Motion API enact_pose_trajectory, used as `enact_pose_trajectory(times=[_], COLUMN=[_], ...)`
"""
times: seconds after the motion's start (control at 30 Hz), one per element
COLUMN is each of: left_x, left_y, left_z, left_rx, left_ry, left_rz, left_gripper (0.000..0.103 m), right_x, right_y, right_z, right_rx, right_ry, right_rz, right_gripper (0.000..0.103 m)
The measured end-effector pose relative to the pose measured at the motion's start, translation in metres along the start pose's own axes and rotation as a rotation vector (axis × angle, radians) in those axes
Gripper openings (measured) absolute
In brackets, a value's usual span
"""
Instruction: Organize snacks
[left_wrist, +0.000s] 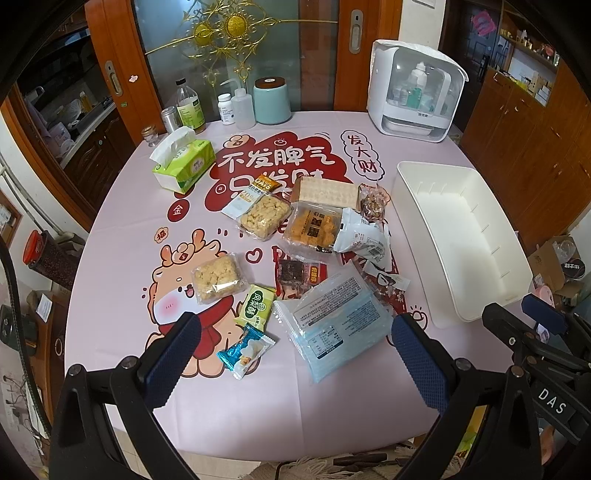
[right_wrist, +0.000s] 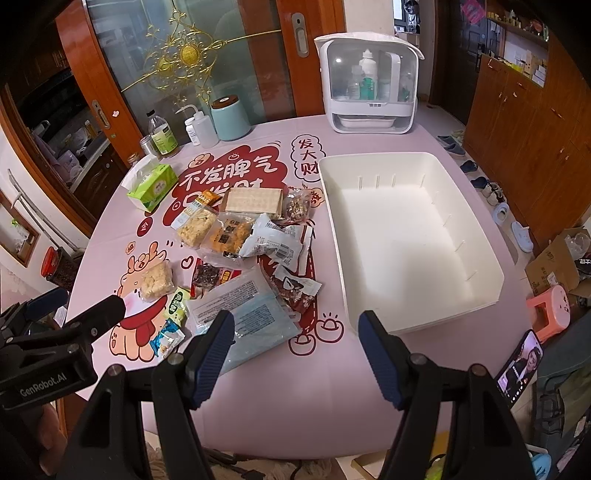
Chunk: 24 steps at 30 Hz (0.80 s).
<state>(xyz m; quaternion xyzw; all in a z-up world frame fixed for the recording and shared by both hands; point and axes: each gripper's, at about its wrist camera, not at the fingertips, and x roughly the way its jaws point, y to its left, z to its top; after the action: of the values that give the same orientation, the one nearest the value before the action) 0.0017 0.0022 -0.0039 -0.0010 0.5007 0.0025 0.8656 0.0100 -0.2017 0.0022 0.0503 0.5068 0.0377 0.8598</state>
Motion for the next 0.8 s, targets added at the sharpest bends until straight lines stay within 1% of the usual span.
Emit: enact_pose_trajectory(times=[0.43,0.8], left_x=[0.0004,0.0015], left_y=[-0.0001,0.0028], left_z=[0.0002,-0.0012], left_rx=[0.0,-0.003], left_ry=[0.0,-0.001], left_rz=[0.002,0.004], left_gripper=[0.102,0.102], right_x=[-0.0008,-0.005], right_y=[-0.0007,0.007], right_z=[-0.0007,-0.0051], right_rx=[0.0,-0.014], right_ry=[0.0,-0.009], right_rz=[0.002,0.005], right_gripper=[0.07,0.07])
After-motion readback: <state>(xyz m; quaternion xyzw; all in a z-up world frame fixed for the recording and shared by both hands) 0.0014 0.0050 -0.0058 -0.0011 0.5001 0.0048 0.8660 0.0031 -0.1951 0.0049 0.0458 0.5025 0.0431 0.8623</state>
